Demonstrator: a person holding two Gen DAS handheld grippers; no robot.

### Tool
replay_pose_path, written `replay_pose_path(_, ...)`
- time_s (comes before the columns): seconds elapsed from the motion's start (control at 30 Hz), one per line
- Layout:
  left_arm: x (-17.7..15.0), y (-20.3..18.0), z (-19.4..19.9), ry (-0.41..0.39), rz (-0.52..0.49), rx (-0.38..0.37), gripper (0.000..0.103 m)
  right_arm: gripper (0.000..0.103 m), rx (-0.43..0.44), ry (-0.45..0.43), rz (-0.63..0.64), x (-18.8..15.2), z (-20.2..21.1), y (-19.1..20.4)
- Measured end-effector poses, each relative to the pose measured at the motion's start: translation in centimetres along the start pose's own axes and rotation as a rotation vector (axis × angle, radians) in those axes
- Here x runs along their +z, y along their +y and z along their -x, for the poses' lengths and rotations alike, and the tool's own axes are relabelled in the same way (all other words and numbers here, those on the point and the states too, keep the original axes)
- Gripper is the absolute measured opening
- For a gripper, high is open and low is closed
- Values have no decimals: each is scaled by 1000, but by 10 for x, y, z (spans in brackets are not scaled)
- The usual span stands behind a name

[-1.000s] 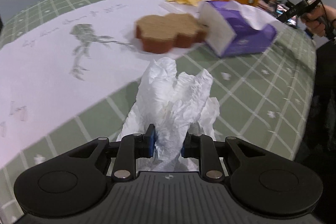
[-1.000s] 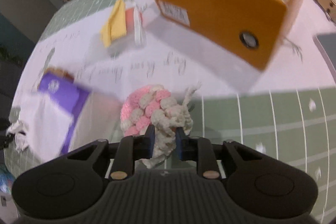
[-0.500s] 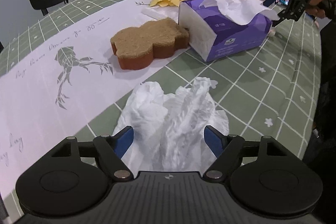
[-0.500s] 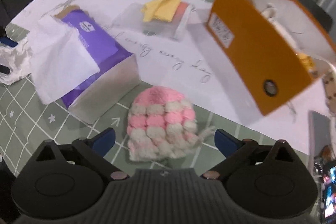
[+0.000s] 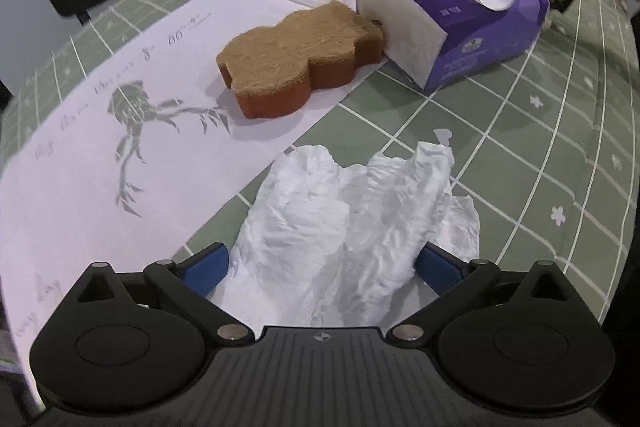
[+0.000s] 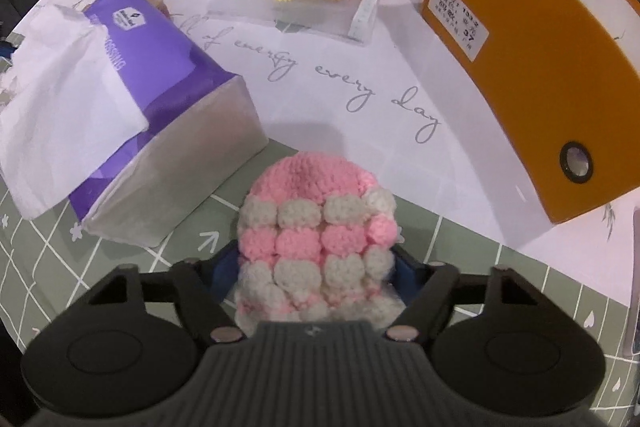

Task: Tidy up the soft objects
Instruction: 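Lift the white plastic and knitted ball and carry both toward the orange box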

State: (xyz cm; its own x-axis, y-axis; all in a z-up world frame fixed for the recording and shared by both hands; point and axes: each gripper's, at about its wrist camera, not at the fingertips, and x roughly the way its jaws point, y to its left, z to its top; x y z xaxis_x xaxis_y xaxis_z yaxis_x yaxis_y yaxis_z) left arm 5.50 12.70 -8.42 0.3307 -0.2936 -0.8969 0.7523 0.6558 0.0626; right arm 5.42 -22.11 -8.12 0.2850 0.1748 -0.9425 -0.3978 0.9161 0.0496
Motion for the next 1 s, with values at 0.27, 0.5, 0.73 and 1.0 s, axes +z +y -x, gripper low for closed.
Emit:
replay_pose_path(0.27,-4,-4,14,-31,29,-100,43,62,0,-8,3,-13,10,5)
replay_pose_path(0.5,-4,-29,33,-29,-45,-139,26,60,10,-20,23,-25,28,14)
replay_pose_path(0.73,12,-61,60,-81,-126,-239,26,56,9,11,120,-47,50,40)
replay_pose_path(1.0,72,-105,73,-199,-221,-357,27,56,46,-18,181,-62,76,66)
